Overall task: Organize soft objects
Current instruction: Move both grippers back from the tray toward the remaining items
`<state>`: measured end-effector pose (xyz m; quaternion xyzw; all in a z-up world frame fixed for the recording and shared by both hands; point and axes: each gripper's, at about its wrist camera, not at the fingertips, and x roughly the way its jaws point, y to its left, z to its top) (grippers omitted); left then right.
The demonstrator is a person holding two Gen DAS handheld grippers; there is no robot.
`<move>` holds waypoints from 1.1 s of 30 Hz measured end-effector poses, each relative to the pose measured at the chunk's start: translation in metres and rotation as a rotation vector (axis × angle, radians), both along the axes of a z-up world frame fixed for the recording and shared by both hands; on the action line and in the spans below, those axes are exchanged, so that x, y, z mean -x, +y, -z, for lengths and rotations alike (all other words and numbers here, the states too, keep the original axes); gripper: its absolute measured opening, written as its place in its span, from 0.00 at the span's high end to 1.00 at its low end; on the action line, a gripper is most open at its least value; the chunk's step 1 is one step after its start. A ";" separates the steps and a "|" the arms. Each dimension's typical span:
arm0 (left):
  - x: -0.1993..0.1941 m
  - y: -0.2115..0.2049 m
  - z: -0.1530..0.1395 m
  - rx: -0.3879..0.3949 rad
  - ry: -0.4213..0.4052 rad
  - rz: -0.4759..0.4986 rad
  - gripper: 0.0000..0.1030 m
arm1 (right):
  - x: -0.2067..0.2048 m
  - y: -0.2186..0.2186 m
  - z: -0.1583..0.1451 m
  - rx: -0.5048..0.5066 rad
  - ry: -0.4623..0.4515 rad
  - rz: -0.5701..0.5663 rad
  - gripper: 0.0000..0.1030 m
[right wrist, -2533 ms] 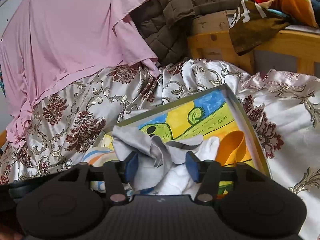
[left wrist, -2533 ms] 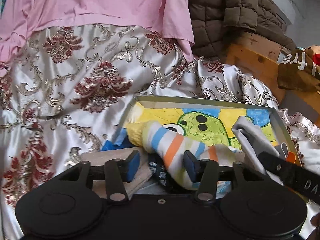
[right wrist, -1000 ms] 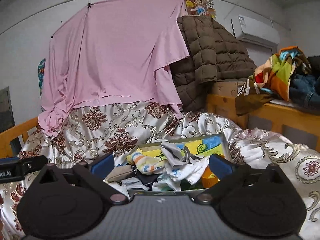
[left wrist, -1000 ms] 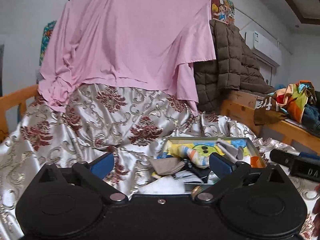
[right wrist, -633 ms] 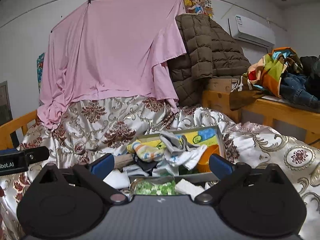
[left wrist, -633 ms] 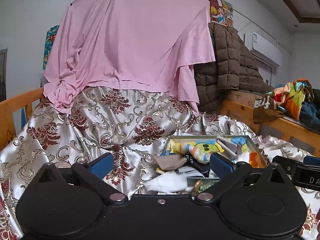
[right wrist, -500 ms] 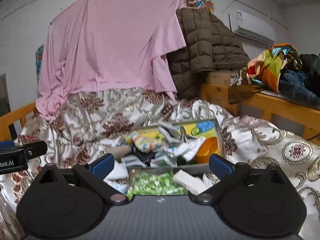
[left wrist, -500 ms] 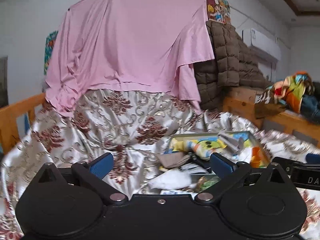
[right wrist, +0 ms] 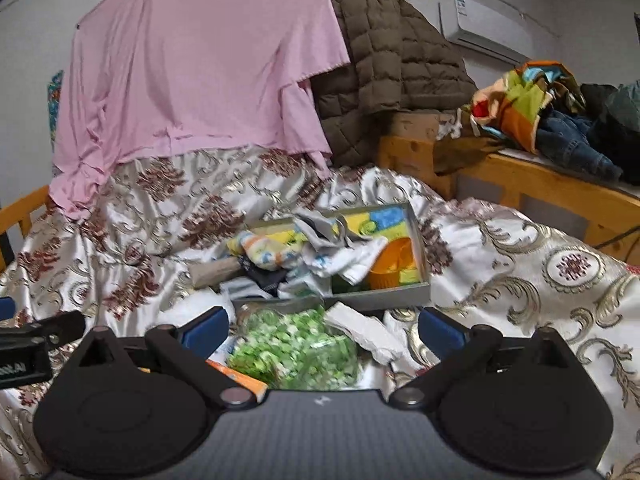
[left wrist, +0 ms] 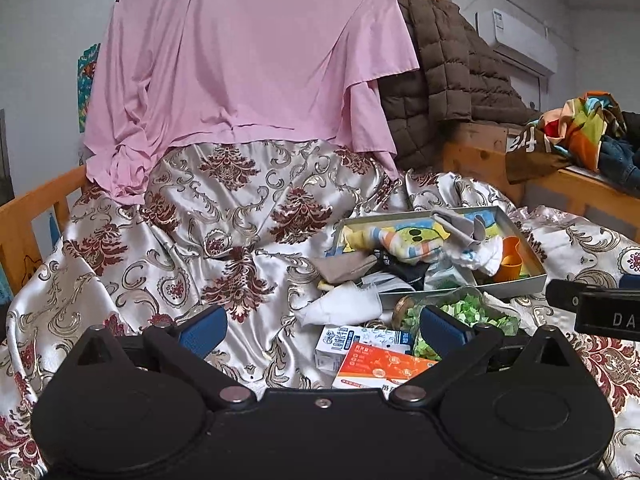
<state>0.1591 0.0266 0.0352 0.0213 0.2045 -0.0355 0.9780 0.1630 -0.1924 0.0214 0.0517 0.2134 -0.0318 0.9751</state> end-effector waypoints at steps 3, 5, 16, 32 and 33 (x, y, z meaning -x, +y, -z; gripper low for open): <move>-0.003 0.001 0.002 -0.002 0.019 -0.012 0.01 | -0.003 -0.002 0.004 0.000 0.034 0.018 0.00; -0.005 0.001 0.003 0.001 0.036 -0.015 0.01 | -0.004 -0.003 0.007 -0.001 0.053 0.023 0.00; -0.018 0.008 0.013 0.050 0.139 -0.043 0.01 | -0.010 -0.001 0.013 0.001 0.107 0.003 0.00; -0.023 0.008 0.019 0.058 0.197 -0.051 0.01 | -0.017 0.004 0.021 0.012 0.173 -0.038 0.00; -0.024 0.008 0.019 0.056 0.198 -0.053 0.01 | -0.017 0.005 0.021 0.013 0.173 -0.041 0.00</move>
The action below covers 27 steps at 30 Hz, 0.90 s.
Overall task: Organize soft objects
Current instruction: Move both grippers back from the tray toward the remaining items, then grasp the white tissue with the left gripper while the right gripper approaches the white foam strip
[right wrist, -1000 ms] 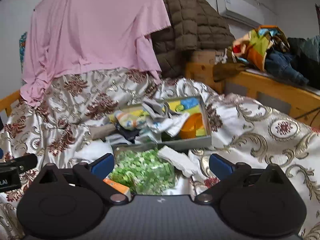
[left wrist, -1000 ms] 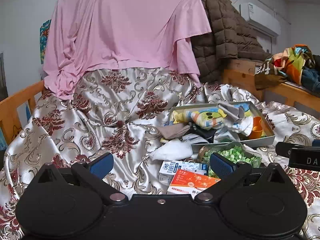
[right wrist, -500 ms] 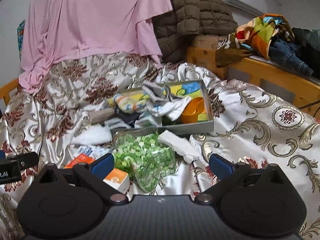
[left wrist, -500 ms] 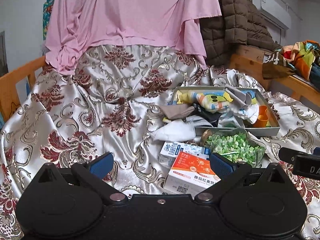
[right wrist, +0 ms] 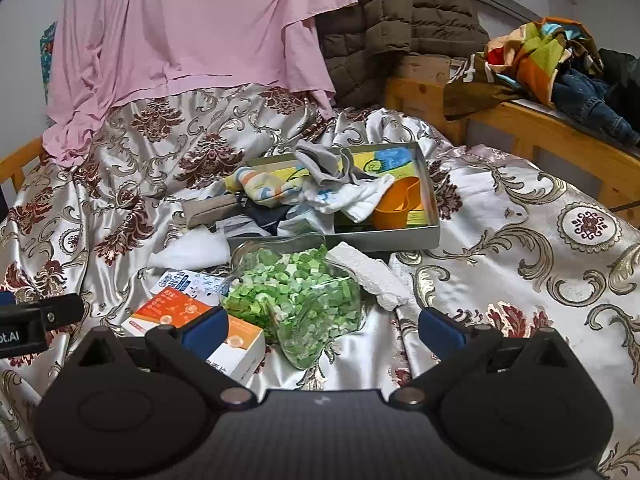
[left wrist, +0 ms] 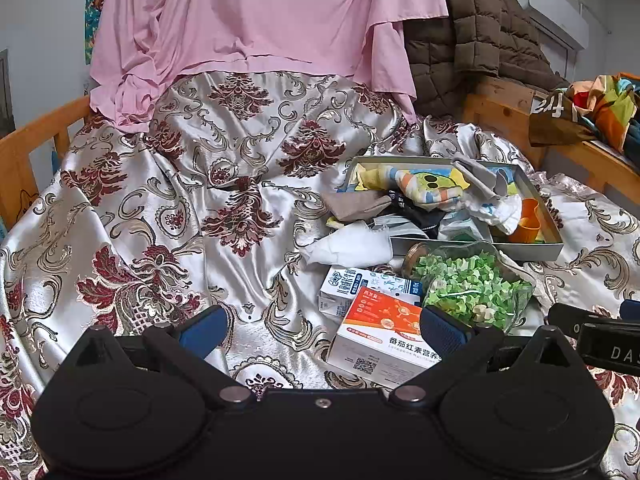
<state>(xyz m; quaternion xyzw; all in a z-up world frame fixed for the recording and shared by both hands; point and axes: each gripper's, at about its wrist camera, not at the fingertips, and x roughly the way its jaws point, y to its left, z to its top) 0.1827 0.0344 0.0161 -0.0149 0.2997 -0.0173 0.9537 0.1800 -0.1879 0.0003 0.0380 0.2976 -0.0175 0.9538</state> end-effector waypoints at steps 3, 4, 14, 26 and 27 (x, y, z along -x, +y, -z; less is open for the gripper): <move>-0.001 0.000 0.002 -0.004 0.005 -0.008 0.01 | -0.001 0.002 0.000 0.002 0.001 -0.011 0.00; -0.002 0.000 0.002 -0.005 0.009 -0.013 0.01 | -0.001 0.002 0.000 0.003 0.001 -0.013 0.00; -0.008 0.008 0.005 0.011 0.056 -0.075 0.01 | -0.003 0.006 0.001 0.005 0.007 -0.035 0.00; -0.018 0.014 0.008 0.033 0.103 -0.118 0.01 | -0.006 0.024 0.000 0.000 0.025 -0.144 0.00; -0.020 0.015 0.009 0.038 0.110 -0.128 0.01 | -0.007 0.025 0.000 -0.005 0.030 -0.159 0.00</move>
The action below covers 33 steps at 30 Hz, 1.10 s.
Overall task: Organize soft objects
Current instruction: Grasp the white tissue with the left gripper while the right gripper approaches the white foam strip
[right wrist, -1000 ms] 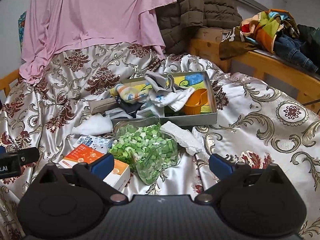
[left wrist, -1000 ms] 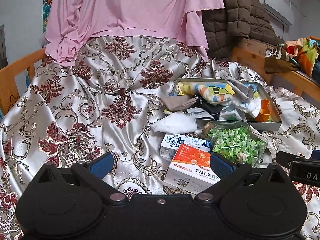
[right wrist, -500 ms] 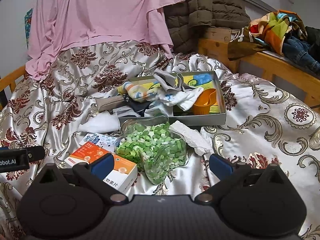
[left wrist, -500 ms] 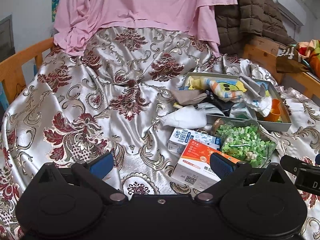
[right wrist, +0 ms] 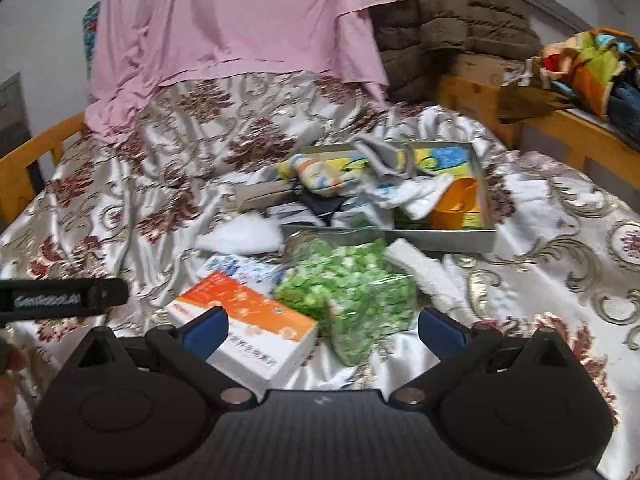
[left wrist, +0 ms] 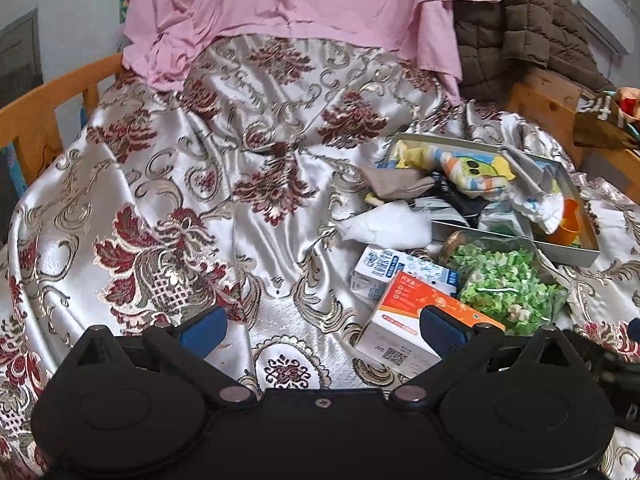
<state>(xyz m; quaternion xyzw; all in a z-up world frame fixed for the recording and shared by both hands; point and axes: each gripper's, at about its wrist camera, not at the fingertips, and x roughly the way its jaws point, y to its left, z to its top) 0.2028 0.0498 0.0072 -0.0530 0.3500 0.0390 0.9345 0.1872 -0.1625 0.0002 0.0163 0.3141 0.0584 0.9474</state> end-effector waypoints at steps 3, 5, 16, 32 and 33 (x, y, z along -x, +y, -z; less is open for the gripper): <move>-0.005 0.006 0.001 0.015 0.015 -0.030 0.01 | -0.005 0.003 0.000 -0.024 0.029 -0.051 0.00; -0.009 0.010 0.001 0.031 0.023 -0.043 0.01 | -0.010 0.002 0.000 -0.042 0.048 -0.070 0.00; -0.053 0.009 0.010 0.078 0.048 0.000 0.01 | -0.053 -0.014 0.003 0.024 0.066 -0.140 0.00; -0.130 -0.020 0.043 -0.060 -0.089 0.298 0.01 | -0.121 -0.044 0.016 0.084 0.025 -0.165 0.00; -0.133 -0.019 0.045 -0.059 -0.092 0.301 0.01 | -0.123 -0.045 0.017 0.083 0.029 -0.159 0.00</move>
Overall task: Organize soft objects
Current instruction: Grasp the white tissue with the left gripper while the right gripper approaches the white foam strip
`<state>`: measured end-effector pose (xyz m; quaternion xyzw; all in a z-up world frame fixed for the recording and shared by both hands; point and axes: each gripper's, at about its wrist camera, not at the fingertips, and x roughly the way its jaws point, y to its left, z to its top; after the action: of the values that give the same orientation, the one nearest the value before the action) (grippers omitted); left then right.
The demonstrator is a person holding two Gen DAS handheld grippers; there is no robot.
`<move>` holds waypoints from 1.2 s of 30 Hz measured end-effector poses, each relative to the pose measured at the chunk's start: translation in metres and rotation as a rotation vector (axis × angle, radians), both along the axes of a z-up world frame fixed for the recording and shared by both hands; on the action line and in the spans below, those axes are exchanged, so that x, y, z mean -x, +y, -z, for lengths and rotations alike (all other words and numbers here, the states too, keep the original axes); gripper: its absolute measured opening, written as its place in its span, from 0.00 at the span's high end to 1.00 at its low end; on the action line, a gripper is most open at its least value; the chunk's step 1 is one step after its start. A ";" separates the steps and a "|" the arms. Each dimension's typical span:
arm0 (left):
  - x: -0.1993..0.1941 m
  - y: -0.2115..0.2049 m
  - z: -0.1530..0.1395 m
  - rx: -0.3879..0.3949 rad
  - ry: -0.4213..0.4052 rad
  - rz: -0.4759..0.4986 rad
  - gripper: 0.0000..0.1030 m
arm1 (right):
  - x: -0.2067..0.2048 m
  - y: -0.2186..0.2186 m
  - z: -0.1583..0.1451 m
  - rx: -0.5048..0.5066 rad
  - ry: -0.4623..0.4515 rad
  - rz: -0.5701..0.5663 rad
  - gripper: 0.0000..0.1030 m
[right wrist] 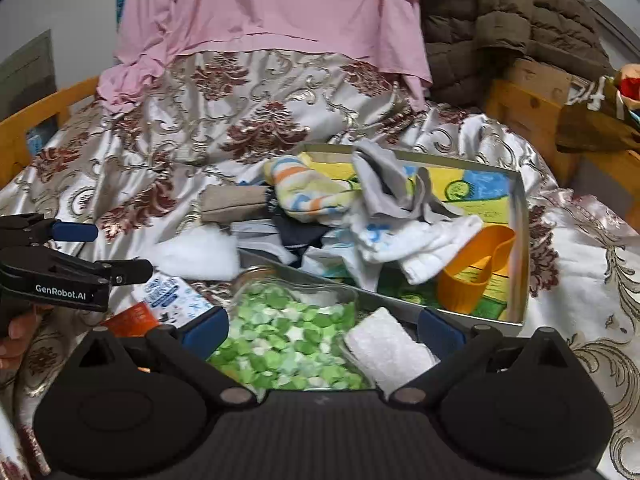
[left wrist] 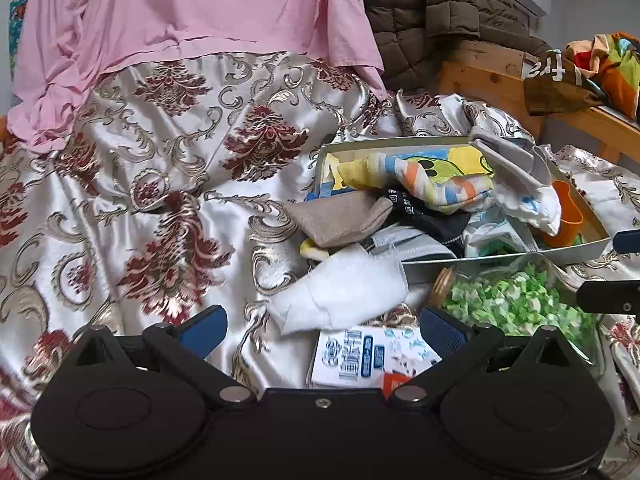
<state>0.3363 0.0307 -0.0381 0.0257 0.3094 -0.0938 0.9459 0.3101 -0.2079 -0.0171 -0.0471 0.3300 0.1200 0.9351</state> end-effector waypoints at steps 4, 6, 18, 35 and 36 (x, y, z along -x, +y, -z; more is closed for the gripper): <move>-0.014 0.002 0.005 0.031 0.006 0.006 0.01 | -0.006 -0.003 0.005 -0.011 0.018 0.016 0.00; -0.020 0.003 0.007 0.051 0.011 0.008 0.01 | -0.008 -0.003 0.009 -0.009 0.026 0.015 0.00; -0.069 0.005 0.023 0.114 0.122 0.068 0.01 | -0.024 -0.010 0.019 -0.028 0.077 0.002 0.00; -0.097 -0.001 0.047 0.201 0.260 0.172 0.21 | -0.051 -0.032 0.030 -0.143 0.176 0.018 0.00; -0.096 -0.002 0.046 0.197 0.257 0.180 0.23 | -0.052 -0.032 0.030 -0.147 0.178 0.018 0.00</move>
<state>0.4325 0.0289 -0.0843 -0.0517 0.4136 -0.2105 0.8843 0.3618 -0.2398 -0.0475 0.0352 0.4026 0.1393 0.9040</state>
